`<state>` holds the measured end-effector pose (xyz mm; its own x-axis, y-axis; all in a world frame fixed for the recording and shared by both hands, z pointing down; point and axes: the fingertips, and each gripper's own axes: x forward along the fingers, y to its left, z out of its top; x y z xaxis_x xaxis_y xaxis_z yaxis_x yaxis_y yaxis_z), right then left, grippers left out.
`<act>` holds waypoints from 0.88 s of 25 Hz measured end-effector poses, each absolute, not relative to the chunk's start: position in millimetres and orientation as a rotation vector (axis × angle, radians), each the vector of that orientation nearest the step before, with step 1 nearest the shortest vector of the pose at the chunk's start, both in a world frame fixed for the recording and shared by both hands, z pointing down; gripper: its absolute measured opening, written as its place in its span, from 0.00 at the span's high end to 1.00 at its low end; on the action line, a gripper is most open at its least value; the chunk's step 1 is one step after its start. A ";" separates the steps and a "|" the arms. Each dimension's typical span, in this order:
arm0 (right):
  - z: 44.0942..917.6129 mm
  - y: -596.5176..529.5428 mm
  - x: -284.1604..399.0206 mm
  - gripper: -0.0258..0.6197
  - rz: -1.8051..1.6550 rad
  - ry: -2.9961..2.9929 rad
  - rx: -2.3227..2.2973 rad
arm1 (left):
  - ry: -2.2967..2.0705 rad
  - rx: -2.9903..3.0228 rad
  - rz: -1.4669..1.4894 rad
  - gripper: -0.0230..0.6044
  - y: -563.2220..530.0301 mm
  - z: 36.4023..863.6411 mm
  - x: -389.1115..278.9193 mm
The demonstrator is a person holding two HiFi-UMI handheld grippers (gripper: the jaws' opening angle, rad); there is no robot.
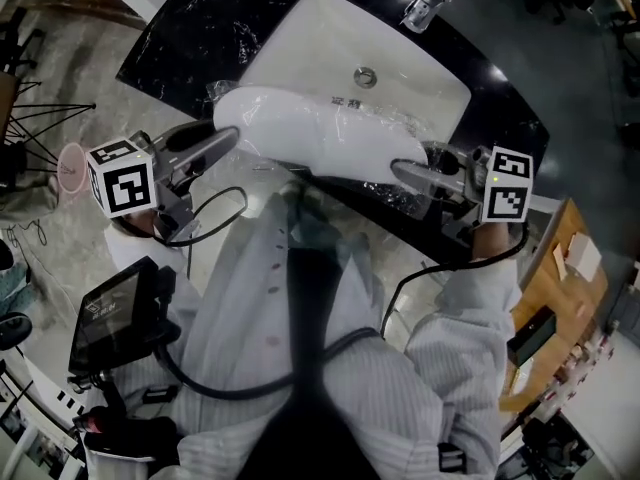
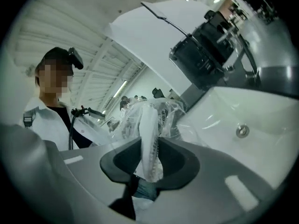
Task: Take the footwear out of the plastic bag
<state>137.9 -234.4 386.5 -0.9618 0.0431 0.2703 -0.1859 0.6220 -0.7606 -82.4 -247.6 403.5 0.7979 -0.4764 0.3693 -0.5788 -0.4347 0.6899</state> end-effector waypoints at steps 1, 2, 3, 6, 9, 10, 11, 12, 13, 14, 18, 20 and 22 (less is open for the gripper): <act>379.3 -235.9 139.1 0.78 1.195 -2.626 0.147 | -0.784 2.138 0.132 0.82 -250.1 392.1 -82.0; 372.9 -237.5 140.6 0.79 1.155 -2.661 0.177 | -0.788 2.164 0.118 0.82 -251.9 382.1 -81.5; 367.0 -238.5 142.4 0.80 1.134 -2.690 0.202 | -0.790 2.185 0.107 0.82 -253.2 374.0 -80.7; 353.9 -238.3 151.4 0.81 1.112 -2.746 0.250 | -0.791 2.231 0.101 0.83 -255.0 358.3 -73.5; 346.1 -235.5 167.4 0.81 1.117 -2.783 0.272 | -0.791 2.268 0.096 0.84 -254.9 347.3 -65.0; 344.1 -234.6 174.1 0.81 1.125 -2.792 0.278 | -0.799 2.274 0.095 0.86 -254.8 344.6 -64.0; 342.0 -233.7 180.7 0.81 1.133 -2.798 0.285 | -0.809 2.277 0.095 0.89 -255.0 342.4 -63.7; 339.9 -233.3 186.3 0.81 1.138 -2.803 0.294 | -0.816 2.280 0.097 0.92 -255.5 340.6 -63.6; 338.0 -233.4 190.7 0.82 1.140 -2.806 0.306 | -0.820 2.283 0.099 0.96 -256.3 339.1 -63.3; 336.7 -233.5 193.9 0.82 1.138 -2.808 0.318 | -0.820 2.287 0.101 0.96 -257.2 337.9 -62.8; 335.5 -229.7 205.6 0.82 1.139 -2.813 0.350 | -0.816 2.301 0.121 0.96 -257.6 337.1 -56.5; 335.4 -227.9 212.2 0.82 1.147 -2.816 0.364 | -0.826 2.301 0.133 0.96 -259.1 337.1 -54.1; 336.3 -228.3 222.2 0.82 1.156 -2.811 0.401 | -0.878 2.283 0.138 0.96 -264.0 338.0 -59.8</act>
